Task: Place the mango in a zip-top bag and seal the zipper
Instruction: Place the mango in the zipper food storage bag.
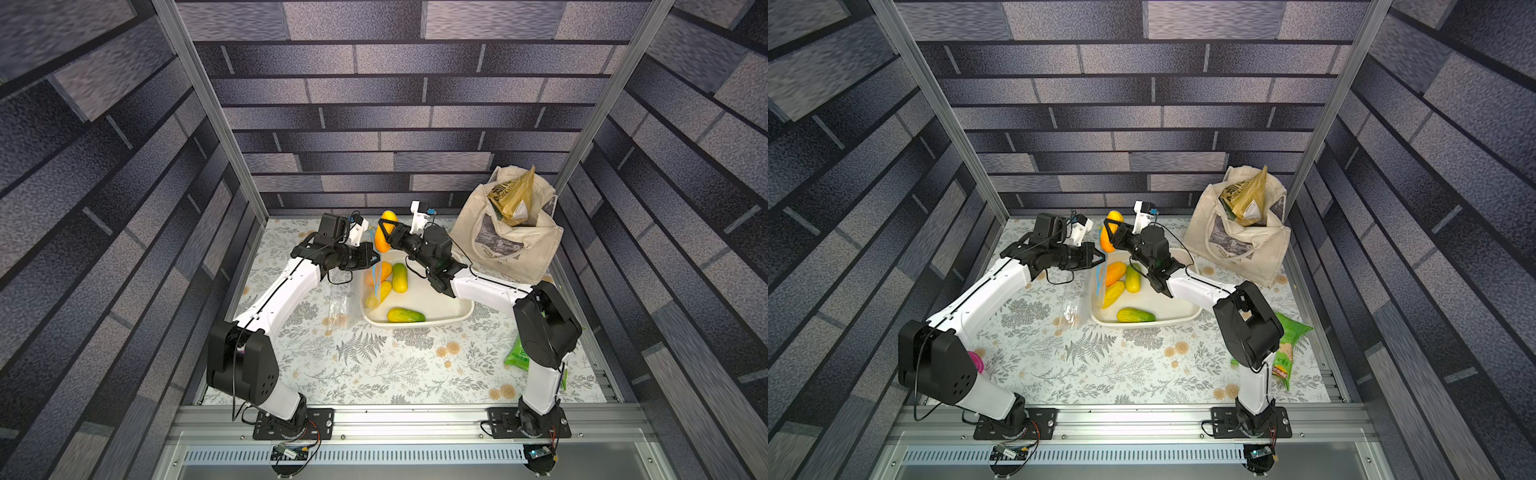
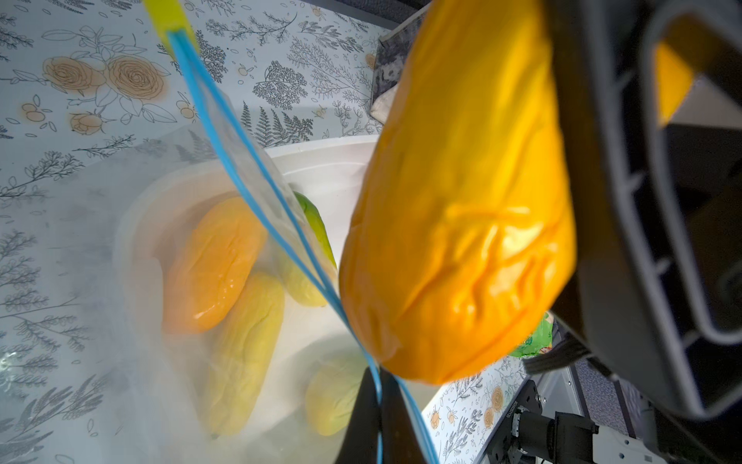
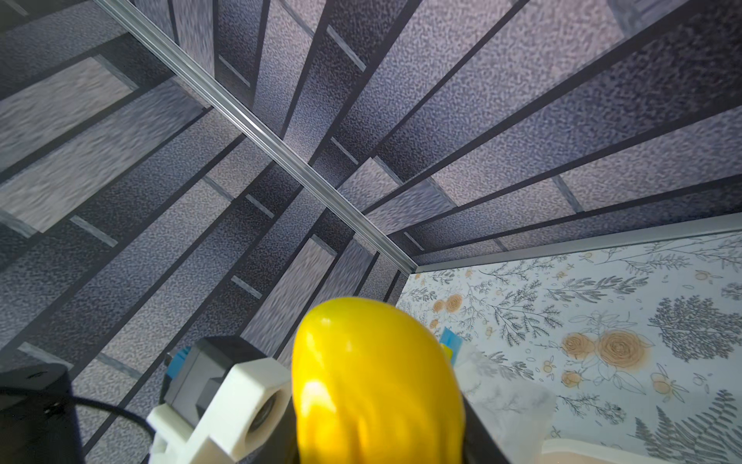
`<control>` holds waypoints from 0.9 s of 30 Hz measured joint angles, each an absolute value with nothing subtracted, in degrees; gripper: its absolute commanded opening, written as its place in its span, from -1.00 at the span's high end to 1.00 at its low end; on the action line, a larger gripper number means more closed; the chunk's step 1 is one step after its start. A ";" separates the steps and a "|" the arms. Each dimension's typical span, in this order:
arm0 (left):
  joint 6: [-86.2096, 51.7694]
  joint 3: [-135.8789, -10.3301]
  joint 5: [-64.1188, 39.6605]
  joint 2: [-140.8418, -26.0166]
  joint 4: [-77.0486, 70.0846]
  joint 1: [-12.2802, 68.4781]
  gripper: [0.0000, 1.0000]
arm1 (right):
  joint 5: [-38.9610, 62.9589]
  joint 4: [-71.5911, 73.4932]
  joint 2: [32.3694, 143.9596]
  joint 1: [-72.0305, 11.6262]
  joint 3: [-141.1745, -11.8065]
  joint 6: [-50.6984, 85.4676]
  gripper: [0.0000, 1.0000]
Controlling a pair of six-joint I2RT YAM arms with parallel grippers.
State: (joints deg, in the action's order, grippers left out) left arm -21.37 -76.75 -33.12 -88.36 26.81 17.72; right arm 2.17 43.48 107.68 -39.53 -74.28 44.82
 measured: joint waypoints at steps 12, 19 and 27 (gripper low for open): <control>-21.45 -77.10 -33.52 -89.17 27.14 17.69 1.00 | 0.32 53.25 107.74 -40.60 -73.47 44.99 1.00; -22.09 -77.08 -34.13 -89.21 27.20 17.69 1.00 | 0.08 54.83 111.59 -42.06 -73.80 45.04 1.00; -24.27 -76.05 -34.30 -89.14 27.35 16.08 1.00 | -1.80 55.59 113.03 -42.15 -72.58 44.31 1.00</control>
